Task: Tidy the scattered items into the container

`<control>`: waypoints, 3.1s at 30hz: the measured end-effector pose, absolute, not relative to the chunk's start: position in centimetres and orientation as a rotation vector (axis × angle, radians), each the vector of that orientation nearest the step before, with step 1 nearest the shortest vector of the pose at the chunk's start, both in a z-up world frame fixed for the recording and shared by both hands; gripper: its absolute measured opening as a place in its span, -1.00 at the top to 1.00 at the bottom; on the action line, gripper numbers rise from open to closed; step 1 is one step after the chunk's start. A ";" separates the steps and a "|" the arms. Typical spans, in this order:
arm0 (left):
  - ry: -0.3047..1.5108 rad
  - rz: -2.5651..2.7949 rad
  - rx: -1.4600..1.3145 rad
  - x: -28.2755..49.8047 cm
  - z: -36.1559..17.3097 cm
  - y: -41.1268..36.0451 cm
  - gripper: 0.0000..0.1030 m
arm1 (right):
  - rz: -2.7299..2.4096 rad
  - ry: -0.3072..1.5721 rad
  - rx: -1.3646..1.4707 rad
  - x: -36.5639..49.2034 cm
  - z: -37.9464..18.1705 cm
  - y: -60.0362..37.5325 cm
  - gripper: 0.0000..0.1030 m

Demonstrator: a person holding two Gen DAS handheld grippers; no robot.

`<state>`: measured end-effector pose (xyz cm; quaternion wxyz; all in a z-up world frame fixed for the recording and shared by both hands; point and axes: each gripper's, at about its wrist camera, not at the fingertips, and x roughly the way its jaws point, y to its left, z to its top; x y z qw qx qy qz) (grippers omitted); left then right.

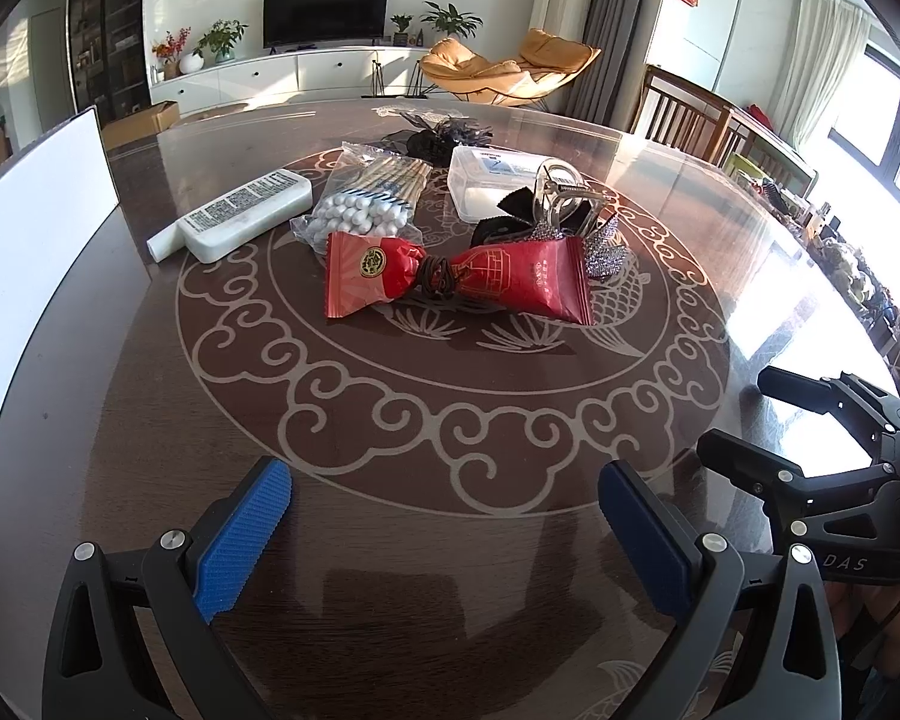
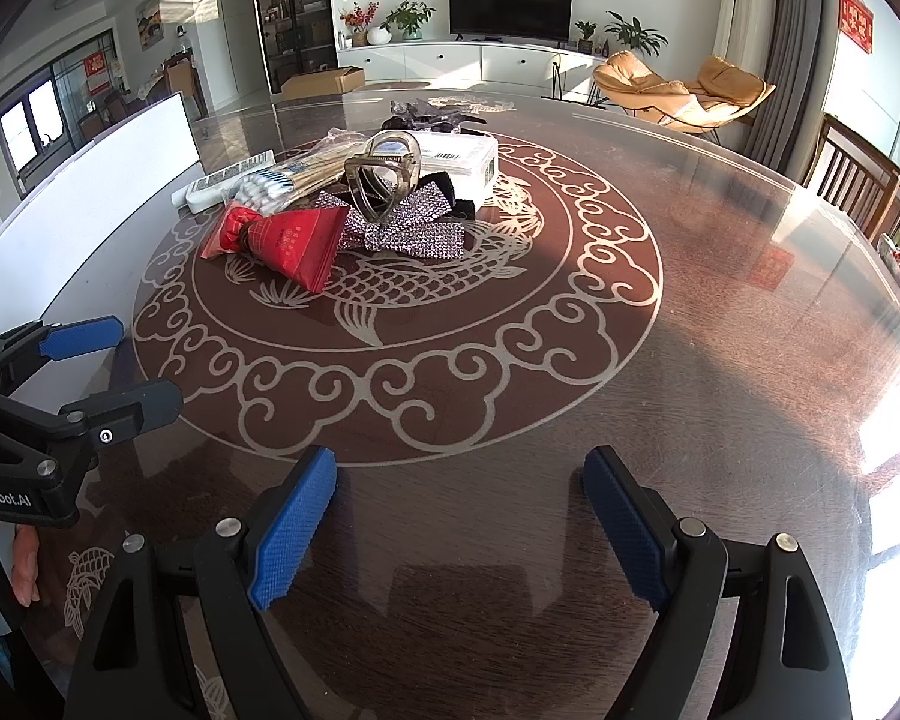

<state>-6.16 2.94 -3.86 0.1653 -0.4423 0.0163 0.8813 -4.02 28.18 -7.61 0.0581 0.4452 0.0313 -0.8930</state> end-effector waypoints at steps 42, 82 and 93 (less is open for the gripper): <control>0.209 2.542 -1.308 -5.6 -4.2 4.0 -1.00 | -2.706 0.094 1.349 -4.0 -7.6 28.2 -0.66; 0.175 2.586 -1.327 -4.0 -3.9 2.6 -1.00 | -2.433 -0.198 1.312 -11.1 -5.4 25.1 -0.65; 0.174 2.593 -1.330 -4.2 -3.9 2.7 -1.00 | -2.644 0.149 1.330 -4.6 -7.5 29.2 -0.66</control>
